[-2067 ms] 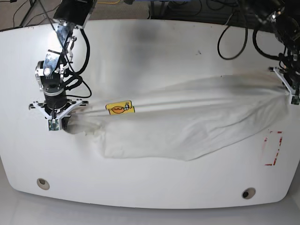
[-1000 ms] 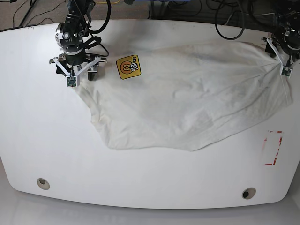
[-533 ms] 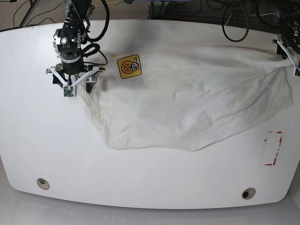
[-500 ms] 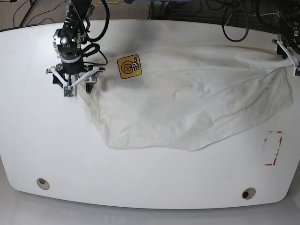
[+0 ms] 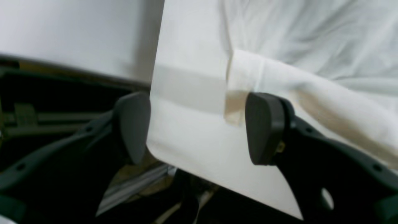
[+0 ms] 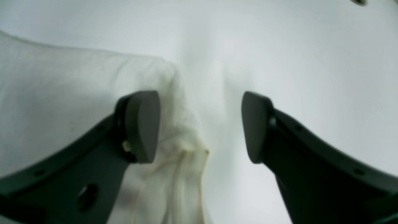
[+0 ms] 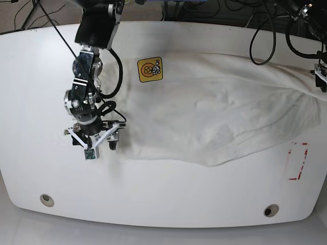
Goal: Layout the t-shirt on the table in an organized manner, then fold the t-shirt properly
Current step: 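Move the right gripper to the t-shirt edge and grasp the fabric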
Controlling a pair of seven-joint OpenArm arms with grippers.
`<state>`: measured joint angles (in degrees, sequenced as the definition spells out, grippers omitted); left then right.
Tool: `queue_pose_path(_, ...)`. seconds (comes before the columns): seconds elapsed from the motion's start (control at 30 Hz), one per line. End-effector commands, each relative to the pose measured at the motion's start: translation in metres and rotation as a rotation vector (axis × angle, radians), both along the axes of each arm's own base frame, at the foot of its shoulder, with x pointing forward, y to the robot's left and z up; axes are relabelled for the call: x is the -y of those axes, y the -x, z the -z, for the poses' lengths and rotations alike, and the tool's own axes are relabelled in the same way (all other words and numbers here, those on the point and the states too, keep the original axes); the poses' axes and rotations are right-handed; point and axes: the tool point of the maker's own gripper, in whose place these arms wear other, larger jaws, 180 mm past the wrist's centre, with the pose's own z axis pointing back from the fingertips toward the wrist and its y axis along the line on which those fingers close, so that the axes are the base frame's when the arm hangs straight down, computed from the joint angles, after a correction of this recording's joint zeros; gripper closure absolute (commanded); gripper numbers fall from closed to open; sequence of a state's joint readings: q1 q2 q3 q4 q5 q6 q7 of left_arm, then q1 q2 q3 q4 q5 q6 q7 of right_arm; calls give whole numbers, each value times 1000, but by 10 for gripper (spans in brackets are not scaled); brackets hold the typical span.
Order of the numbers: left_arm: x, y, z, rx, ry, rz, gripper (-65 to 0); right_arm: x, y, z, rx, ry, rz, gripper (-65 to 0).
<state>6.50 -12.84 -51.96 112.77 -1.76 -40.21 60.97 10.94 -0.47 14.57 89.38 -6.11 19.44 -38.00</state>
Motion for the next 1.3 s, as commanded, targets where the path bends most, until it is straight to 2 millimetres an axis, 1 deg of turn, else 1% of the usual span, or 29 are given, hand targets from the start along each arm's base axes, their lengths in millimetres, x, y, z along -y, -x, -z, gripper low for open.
queue_pose_path(0.0,-6,-2,-14,24,-39,-1,-451,-1,-23,-15,47,-11,-23,-401)
queue_pose_path(0.23,-7,0,-13,22,-37,-7,-451,-16,-52,6,-22,-69,-73,-401)
queue_pose_path(0.33,-7,4,-10,5,-37,-7,-451,-21,-60,13,-32,-93,-79,-401)
queue_pose_path(0.47,-7,3,-10,8,-37,-7,-451,-27,-67,27,-52,-124,-86,-401)
queue_pose_path(0.57,-7,3,-11,11,-37,-7,-451,-19,-66,39,-71,-125,-80,-401)
queue_pose_path(0.63,-7,-1,-13,23,-37,-6,-451,-22,-64,47,-84,-135,-84,-401)
queue_pose_path(0.77,-7,-11,-22,63,-35,-9,-451,-26,-65,58,-84,-164,-82,-401)
queue_pose_path(0.83,-8,-13,-24,73,-37,-10,-451,-29,-62,68,-95,-180,-82,-401)
queue_pose_path(0.93,-8,-16,-27,83,-37,-10,-451,-31,-59,77,-108,-194,-80,-401)
queue_pose_path(1.07,-10,-22,-33,106,-40,-15,-451,-33,-55,82,-115,-198,-81,-395)
queue_pose_path(1.2,-15,-26,-40,114,-65,-38,-451,-37,-55,82,-117,-204,-85,-393)
queue_pose_path(1.27,-18,-29,-39,117,-60,-50,-453,-45,-55,82,-117,-213,-92,-392)
